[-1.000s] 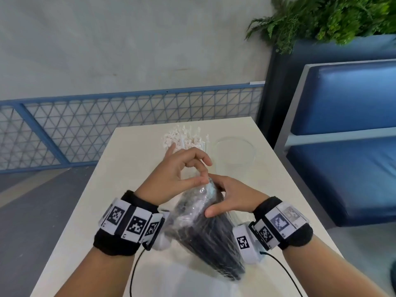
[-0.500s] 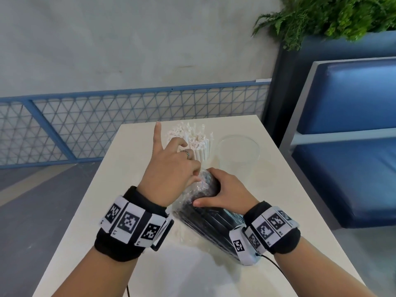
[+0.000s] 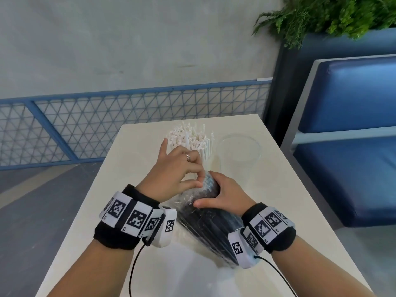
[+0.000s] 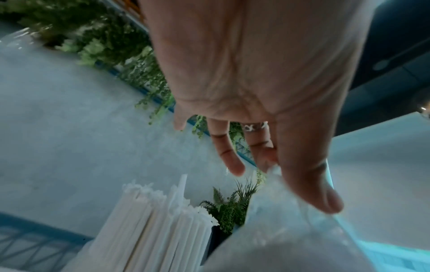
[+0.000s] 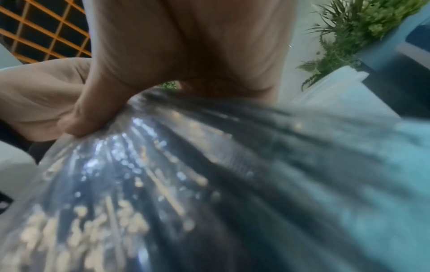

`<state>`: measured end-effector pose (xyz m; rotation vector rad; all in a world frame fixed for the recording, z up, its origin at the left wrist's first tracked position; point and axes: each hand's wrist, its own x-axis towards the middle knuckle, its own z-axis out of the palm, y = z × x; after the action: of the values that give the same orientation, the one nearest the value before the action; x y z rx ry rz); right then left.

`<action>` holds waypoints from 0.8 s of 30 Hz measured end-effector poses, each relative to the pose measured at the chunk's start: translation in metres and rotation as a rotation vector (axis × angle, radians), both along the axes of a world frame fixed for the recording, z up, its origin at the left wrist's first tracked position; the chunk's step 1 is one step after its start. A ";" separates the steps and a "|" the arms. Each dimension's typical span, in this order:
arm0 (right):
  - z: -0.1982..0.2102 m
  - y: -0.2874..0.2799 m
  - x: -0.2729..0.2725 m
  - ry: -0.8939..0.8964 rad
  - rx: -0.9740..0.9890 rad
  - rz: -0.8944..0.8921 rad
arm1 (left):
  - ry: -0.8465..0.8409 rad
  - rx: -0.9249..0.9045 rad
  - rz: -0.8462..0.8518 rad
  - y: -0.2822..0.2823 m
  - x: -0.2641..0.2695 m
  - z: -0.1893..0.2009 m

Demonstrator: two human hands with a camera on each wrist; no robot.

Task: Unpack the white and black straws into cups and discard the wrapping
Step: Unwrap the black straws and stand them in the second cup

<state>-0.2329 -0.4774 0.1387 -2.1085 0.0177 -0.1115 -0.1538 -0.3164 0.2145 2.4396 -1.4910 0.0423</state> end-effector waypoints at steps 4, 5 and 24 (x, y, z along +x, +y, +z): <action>0.000 -0.004 -0.001 0.016 0.122 -0.027 | 0.236 -0.191 -0.065 -0.001 0.000 -0.008; 0.000 -0.006 -0.002 0.024 0.135 -0.033 | 0.268 -0.240 -0.074 -0.002 -0.001 -0.008; 0.016 -0.012 -0.020 -0.500 0.268 -0.612 | 0.922 -0.789 0.382 -0.028 -0.039 -0.073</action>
<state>-0.2532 -0.4894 0.1551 -1.6968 0.3581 -0.9422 -0.1926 -0.3443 0.1411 1.6535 -0.4524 -0.3105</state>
